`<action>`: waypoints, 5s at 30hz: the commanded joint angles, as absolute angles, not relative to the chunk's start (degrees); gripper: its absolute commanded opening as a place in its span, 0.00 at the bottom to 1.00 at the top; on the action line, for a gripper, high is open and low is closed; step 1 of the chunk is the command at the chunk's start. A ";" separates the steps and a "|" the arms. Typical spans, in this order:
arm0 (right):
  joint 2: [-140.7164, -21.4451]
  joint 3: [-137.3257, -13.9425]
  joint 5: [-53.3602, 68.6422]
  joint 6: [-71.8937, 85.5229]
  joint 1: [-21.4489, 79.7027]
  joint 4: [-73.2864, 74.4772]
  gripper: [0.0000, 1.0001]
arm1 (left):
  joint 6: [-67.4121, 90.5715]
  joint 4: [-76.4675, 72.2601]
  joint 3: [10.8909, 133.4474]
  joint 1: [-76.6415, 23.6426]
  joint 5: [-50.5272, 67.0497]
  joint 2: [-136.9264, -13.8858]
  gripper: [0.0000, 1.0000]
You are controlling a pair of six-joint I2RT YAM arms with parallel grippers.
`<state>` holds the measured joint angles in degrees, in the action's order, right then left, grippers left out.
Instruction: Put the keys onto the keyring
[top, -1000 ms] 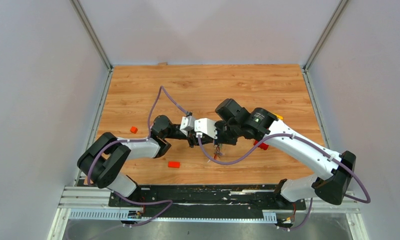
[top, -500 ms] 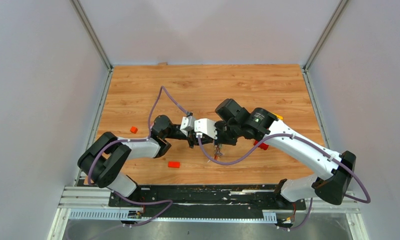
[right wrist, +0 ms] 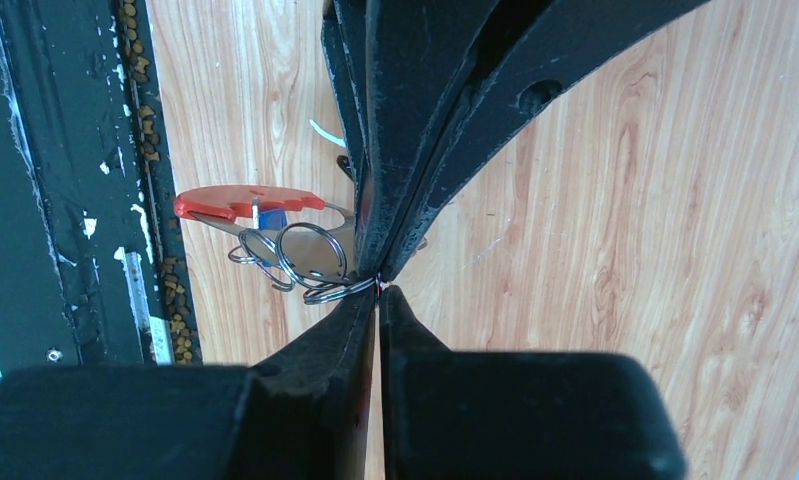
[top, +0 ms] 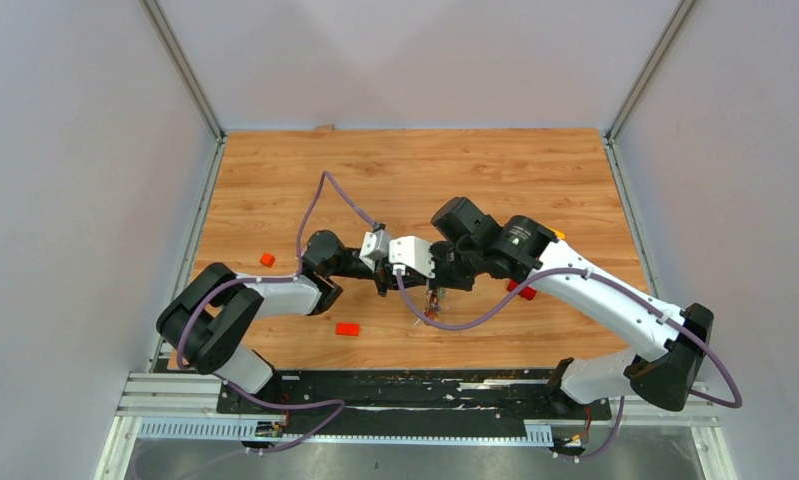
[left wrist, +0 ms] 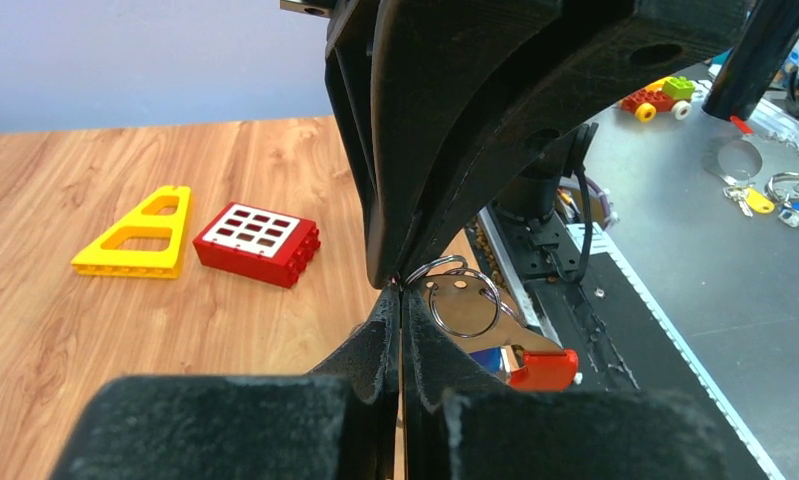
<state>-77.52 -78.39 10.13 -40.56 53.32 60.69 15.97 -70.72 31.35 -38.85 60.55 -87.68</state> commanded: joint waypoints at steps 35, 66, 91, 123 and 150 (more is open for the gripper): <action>-66.38 -62.42 41.11 -36.10 38.46 43.99 0.14 | 24.85 -81.20 31.02 -39.04 59.53 -85.10 0.00; -64.60 -62.73 41.66 -37.13 37.72 42.60 0.28 | 26.23 -82.60 30.23 -39.11 58.46 -85.68 0.00; -67.36 -69.56 37.24 -36.89 39.04 46.28 0.00 | 21.37 -75.34 32.16 -39.11 59.43 -86.93 0.01; -74.66 -76.05 24.93 -39.75 45.70 56.07 0.00 | 18.30 -66.20 36.03 -39.03 60.82 -87.58 0.23; -69.43 -69.57 29.49 -37.46 42.71 51.75 0.27 | 28.27 -82.62 33.93 -38.58 62.40 -88.44 0.00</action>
